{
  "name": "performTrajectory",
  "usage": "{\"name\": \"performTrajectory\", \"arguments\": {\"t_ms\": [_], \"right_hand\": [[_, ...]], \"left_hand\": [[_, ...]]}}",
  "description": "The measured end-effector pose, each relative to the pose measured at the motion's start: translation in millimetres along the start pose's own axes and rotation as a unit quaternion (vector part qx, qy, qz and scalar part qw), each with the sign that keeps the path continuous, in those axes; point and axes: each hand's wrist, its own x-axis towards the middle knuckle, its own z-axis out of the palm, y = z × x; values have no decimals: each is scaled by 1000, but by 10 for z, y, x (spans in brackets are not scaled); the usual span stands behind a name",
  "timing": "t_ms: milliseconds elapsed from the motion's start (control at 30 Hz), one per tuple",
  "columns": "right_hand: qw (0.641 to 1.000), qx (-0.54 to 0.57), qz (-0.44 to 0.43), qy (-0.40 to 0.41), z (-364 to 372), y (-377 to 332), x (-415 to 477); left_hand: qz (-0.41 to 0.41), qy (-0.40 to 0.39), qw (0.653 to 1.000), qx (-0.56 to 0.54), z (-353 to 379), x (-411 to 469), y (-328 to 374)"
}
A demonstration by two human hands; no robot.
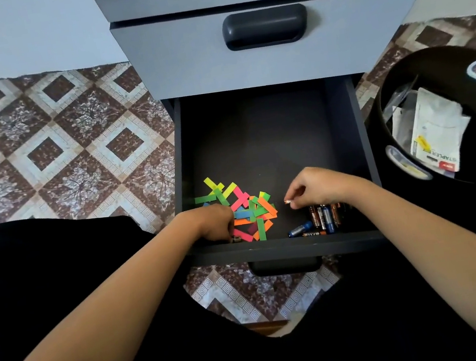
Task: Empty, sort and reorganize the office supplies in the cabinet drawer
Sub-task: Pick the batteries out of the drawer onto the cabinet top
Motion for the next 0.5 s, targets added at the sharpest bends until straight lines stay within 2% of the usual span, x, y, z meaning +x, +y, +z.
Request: {"name": "performTrajectory", "arguments": {"t_ms": [167, 300, 400, 500], "right_hand": [[995, -88, -16, -47, 145, -54, 16], [979, -187, -54, -62, 295, -28, 7], [964, -250, -70, -64, 351, -23, -12], [957, -272, -77, -64, 382, -21, -2]], "left_hand": [[31, 33, 993, -112, -219, -127, -55], [53, 99, 944, -310, -474, -340, -132], [57, 142, 923, -352, -556, -415, -197], [47, 146, 920, -360, -565, -412, -246]]}}
